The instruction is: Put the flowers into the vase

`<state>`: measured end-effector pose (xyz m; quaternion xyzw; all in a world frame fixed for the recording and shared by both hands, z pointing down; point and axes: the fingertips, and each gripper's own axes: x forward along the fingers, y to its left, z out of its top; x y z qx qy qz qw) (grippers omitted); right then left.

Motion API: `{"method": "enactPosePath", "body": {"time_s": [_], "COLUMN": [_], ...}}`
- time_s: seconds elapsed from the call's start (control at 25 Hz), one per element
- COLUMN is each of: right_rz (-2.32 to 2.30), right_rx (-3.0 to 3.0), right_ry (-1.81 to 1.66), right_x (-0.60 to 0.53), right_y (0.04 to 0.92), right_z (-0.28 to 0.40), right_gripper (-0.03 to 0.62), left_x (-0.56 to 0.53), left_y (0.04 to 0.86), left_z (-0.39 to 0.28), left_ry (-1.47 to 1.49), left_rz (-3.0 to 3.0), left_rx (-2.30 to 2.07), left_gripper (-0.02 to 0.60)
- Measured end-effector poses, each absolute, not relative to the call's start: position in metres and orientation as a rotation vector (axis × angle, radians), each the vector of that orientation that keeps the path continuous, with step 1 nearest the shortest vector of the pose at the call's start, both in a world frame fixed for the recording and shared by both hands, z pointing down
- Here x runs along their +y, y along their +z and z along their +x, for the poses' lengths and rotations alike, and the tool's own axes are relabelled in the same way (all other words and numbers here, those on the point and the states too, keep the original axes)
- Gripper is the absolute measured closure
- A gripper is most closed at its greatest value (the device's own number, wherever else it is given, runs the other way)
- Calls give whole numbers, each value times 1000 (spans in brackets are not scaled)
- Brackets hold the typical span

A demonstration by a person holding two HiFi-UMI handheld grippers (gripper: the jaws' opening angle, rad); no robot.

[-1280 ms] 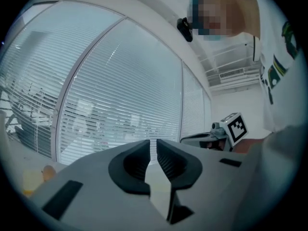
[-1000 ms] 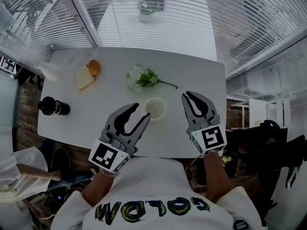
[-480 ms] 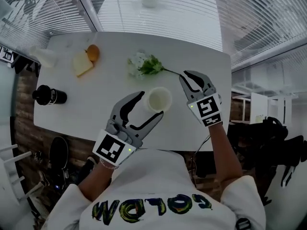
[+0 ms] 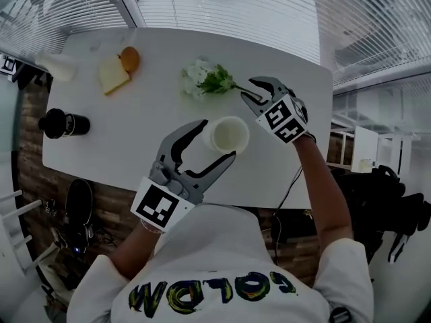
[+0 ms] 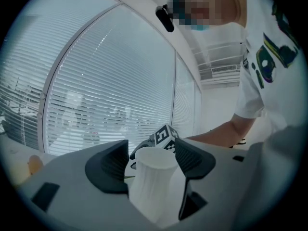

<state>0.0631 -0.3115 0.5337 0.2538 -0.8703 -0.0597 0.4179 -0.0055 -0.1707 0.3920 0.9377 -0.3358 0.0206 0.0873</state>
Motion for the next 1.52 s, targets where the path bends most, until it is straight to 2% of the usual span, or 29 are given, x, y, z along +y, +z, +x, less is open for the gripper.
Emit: {"method": "enactPosePath", "body": {"time_s": [0.4,0.8,0.92,1.28,1.52], "right_rz": [319,172,137,120,154], "right_rx": [-2073,-2000,-1984,-2004,-2037], "right_ry": [-109,-34,-15,27,61], "right_x": [-329,-339,-341,-340,-343], "right_y": [591,618,630,639,633], "right_z": [27,9,3,-4,-6], "right_gripper": [272,260,280,430,476], "left_x": [-172,-169,-168,-165,-166], "left_y": [400,401,401,403,401], "left_z": [-8,-9,-10,-12,-13], "left_ry": [76,86,87,93,89], "left_rz": [2790,2798,2792,2784,2779], "left_rx": [-994,-985,-981,-993,-1002], "left_gripper": [282,282,282,282,282]}}
